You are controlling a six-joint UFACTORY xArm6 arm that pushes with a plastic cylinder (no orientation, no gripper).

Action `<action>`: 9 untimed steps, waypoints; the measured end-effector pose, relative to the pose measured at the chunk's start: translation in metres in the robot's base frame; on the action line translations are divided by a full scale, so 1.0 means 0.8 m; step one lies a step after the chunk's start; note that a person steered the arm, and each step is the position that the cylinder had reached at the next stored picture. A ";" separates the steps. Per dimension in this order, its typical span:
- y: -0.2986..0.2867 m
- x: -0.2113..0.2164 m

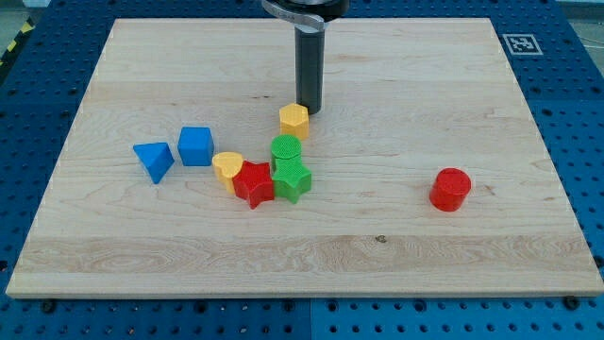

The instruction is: Move yellow hexagon parallel right to blue cube

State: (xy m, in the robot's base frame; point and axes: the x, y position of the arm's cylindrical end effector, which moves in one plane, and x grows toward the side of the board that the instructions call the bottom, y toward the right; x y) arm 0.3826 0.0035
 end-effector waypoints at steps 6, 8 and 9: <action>-0.055 0.053; -0.066 0.056; -0.067 0.056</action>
